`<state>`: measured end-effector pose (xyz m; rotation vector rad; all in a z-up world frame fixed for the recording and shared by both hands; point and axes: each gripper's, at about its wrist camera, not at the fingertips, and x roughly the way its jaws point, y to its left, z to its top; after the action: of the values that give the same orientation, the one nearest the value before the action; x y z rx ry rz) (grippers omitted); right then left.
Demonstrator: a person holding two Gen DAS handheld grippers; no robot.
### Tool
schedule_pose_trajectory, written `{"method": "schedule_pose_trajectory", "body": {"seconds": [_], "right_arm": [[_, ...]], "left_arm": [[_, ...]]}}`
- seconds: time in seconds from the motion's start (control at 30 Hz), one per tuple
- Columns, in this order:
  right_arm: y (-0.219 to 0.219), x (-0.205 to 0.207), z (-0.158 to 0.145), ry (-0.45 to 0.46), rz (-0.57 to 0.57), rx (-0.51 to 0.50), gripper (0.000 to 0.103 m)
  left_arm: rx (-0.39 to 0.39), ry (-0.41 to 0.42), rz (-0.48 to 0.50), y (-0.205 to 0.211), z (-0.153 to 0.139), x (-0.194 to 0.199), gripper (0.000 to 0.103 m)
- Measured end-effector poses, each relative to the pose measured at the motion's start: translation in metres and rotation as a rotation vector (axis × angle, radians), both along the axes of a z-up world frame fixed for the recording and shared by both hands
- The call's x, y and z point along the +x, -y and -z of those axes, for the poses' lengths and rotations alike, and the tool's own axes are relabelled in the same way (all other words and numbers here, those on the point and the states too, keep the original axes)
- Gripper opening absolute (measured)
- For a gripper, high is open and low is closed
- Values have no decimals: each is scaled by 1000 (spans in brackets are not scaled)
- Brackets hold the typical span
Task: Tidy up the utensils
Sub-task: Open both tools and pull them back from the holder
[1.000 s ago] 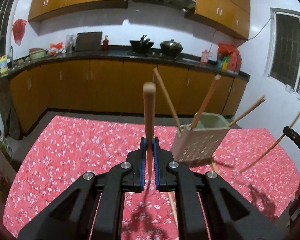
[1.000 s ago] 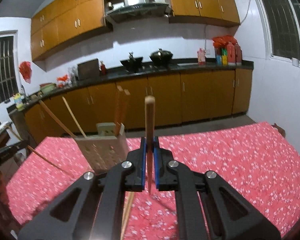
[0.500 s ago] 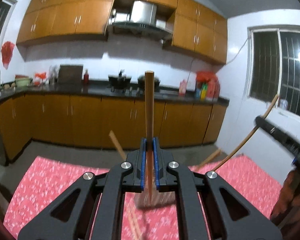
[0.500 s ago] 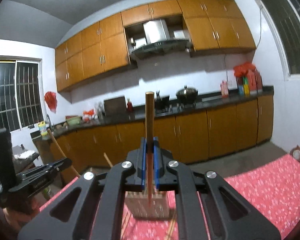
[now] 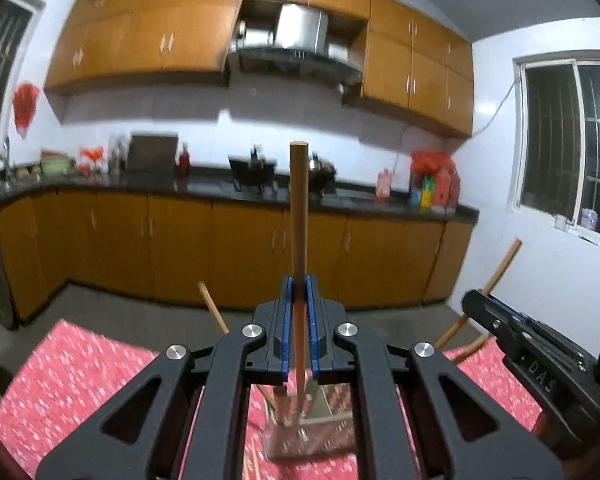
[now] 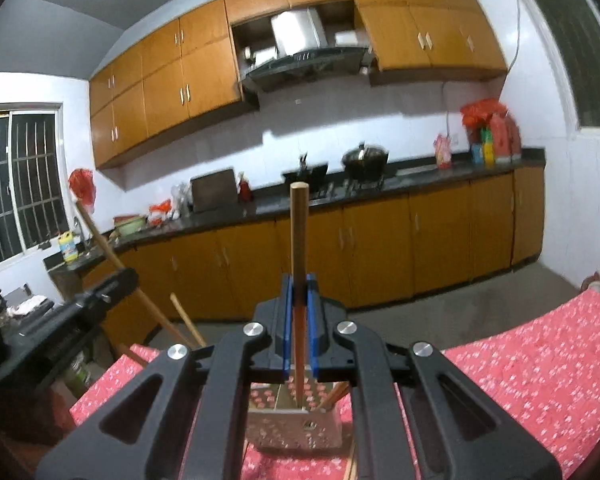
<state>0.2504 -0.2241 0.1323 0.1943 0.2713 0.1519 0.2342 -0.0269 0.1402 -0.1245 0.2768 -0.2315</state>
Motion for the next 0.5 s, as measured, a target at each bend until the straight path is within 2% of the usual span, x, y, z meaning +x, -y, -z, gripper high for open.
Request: {"method": "schedule_pose_trajectory", "body": {"seconds": [0.07,0.1,0.17,0.2,0.23,0.5], "right_arm": [[1,0,5,-11,1,-1,12],[1,0,7,-13,4,-1,17],[3,-3,8,-9,8,9,27],[3,-6,7,-7,8,12,27],[3,-8,6,-3,9,12,27],[10,-44,-12,68,28,12,34]], "left_arm": [[-12,-29,9,-2,6,1,8],[-15,-36,14,-4,8,2,10],[-15,-41,10,-7,10,0,25],[-20,-37,5,-9,9,-2,43],[-27,-28,2,-11,8,-5,48],[-63,-3,0,-25,-5,-20,50]]}}
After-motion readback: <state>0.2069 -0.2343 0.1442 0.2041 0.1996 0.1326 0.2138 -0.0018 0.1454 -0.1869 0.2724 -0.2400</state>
